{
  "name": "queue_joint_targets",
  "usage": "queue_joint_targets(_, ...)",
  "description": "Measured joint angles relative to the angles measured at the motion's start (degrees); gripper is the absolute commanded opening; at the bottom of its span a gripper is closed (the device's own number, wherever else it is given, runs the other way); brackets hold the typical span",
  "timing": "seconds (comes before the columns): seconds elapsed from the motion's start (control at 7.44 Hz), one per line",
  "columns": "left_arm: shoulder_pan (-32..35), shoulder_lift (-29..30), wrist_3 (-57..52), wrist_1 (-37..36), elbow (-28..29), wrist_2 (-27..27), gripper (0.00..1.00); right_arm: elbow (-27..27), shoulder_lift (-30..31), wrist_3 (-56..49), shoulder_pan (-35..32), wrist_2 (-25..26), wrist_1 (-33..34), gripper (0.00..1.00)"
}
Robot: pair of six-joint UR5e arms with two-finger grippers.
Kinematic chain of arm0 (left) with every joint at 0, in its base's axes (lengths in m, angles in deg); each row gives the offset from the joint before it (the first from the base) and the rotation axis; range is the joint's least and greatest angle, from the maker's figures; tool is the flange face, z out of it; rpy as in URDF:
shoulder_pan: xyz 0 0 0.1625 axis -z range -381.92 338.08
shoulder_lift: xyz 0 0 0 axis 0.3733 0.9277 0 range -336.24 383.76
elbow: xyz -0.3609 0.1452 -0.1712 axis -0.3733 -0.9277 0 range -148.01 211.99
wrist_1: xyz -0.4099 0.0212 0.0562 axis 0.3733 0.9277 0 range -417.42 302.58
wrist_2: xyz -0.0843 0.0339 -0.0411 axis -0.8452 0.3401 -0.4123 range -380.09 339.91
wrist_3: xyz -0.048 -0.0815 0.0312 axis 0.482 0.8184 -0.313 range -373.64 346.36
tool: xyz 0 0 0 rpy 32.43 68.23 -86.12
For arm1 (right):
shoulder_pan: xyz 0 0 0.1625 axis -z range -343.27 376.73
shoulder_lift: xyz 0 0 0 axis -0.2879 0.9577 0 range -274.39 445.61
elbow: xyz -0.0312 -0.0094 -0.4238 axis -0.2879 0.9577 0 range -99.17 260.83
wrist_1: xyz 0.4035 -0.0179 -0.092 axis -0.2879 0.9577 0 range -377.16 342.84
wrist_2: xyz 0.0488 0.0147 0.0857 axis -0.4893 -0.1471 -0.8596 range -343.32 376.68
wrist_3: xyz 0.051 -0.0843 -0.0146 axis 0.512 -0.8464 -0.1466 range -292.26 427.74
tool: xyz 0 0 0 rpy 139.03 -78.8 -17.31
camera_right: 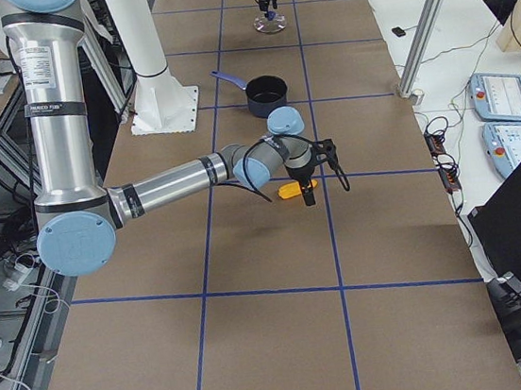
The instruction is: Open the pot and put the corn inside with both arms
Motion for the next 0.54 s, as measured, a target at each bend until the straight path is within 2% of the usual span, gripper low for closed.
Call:
queue_joint_targets(0.27, 2.52, 0.32, -0.23, -2.18, -0.34, -2.42, 0.99, -0.12, 0.0, 0.0, 0.09, -0.05, 0.0, 1.0)
queue_joint_targets(0.54, 13.19, 1.03, -7.1, -11.58, -1.5, -4.44, 0.99, -0.21, -0.02, 0.0, 0.24, -0.08, 0.0, 1.0)
